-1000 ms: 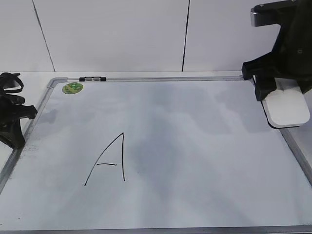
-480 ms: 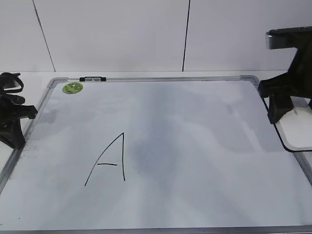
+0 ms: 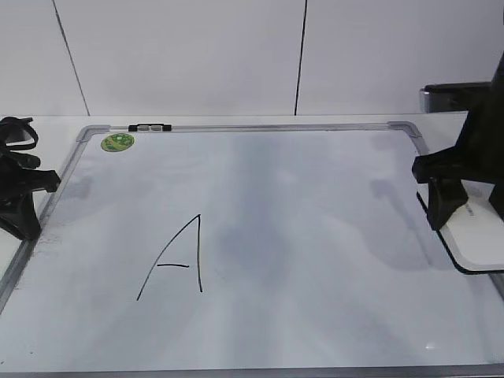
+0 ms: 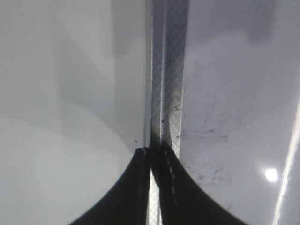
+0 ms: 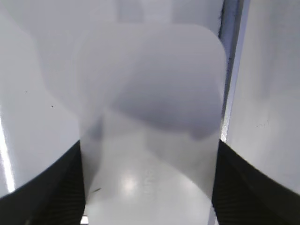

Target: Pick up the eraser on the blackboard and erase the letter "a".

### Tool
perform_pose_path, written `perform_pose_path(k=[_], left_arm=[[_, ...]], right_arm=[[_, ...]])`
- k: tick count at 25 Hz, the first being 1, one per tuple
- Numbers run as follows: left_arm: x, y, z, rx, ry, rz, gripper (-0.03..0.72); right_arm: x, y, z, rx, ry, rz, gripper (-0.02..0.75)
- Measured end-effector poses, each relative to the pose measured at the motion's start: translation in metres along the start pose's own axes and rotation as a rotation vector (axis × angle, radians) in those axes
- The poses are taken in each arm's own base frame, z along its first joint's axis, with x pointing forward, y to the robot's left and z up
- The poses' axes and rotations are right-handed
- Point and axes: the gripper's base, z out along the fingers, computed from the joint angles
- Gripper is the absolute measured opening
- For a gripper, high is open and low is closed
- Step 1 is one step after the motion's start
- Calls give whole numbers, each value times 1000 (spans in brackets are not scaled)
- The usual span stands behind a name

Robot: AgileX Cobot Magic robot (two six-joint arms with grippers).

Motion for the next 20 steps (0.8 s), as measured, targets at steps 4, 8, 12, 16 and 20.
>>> perform_pose_path(k=[4, 8, 12, 16, 20], left_arm=[[0, 0, 0, 0, 0, 0, 17], [0, 0, 0, 2, 0, -1, 16], [0, 0, 0, 2, 0, -1, 16], [0, 0, 0, 2, 0, -1, 16], [0, 0, 0, 2, 0, 1, 16]], right_arm=[[-5, 0, 17, 6, 52, 1, 524], [-8, -5, 30, -3, 93, 25, 524], [-11, -14, 38, -8, 109, 55, 524], [-15, -16, 48, -7, 124, 56, 524], [-30, -15, 57, -8, 140, 48, 524]])
